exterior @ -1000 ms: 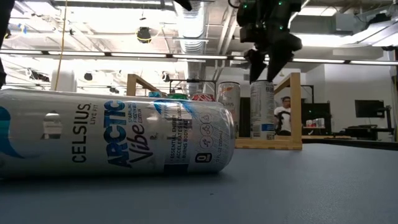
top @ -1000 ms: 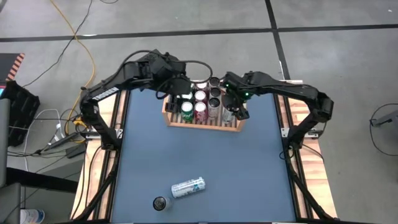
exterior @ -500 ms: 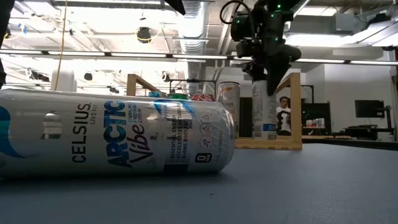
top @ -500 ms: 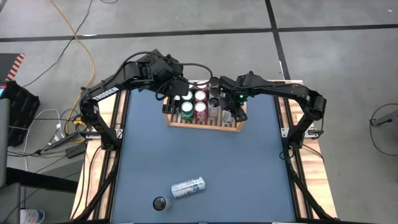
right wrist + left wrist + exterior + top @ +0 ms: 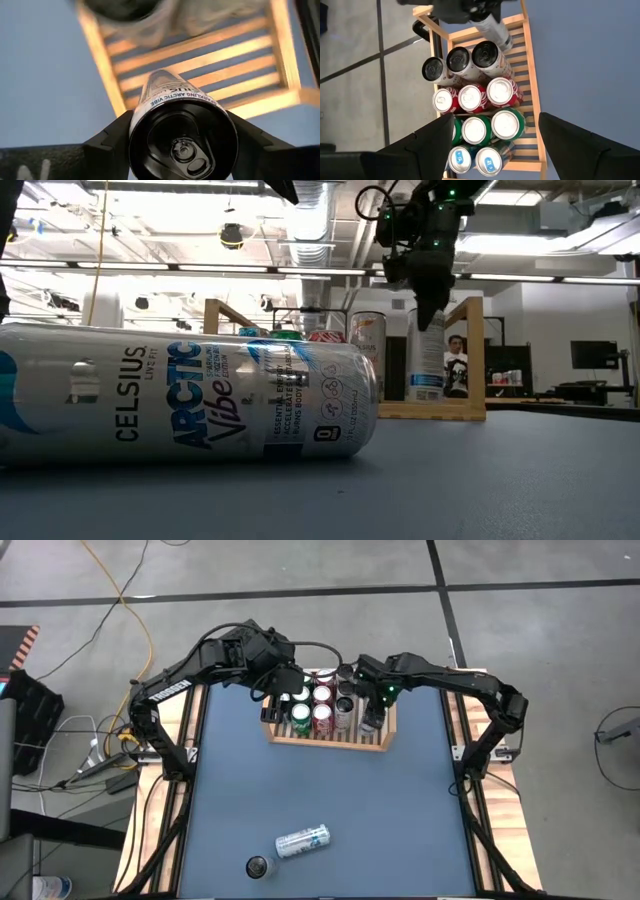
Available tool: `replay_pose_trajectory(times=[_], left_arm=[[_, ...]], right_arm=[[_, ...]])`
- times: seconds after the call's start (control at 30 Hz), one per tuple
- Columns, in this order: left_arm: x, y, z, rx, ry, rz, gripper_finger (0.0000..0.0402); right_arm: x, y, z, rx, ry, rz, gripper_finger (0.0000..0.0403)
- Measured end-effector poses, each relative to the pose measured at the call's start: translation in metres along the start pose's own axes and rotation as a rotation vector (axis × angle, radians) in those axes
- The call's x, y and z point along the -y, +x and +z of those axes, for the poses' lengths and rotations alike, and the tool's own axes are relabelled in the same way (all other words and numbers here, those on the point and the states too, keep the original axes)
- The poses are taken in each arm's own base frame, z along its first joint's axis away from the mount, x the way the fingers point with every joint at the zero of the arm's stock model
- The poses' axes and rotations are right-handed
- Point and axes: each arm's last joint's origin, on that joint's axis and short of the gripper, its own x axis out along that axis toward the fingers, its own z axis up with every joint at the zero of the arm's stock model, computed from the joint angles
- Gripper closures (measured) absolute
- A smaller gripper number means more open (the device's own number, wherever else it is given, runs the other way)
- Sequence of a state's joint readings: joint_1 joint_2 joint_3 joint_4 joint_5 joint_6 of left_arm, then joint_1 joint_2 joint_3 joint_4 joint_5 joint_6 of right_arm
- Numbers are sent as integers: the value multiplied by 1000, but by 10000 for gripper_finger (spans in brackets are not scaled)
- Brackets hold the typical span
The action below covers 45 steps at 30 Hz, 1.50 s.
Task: Place canned beverage on shelf
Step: Put the light blue soda can on the shelf
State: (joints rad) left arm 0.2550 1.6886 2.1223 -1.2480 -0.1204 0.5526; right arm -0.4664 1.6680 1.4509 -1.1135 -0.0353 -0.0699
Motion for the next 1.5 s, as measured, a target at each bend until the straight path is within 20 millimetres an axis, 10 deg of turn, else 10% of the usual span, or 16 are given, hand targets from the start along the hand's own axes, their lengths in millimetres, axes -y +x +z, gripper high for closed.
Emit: replay_pose_trajectory(times=[0.57,1.5], left_arm=[[0,0,0,4,-12,3,123],[0,0,0,5,-25,3,123]], right_arm=[[39,-5,3,119,663,-125,154],[31,-4,3,101,493,-126,90]])
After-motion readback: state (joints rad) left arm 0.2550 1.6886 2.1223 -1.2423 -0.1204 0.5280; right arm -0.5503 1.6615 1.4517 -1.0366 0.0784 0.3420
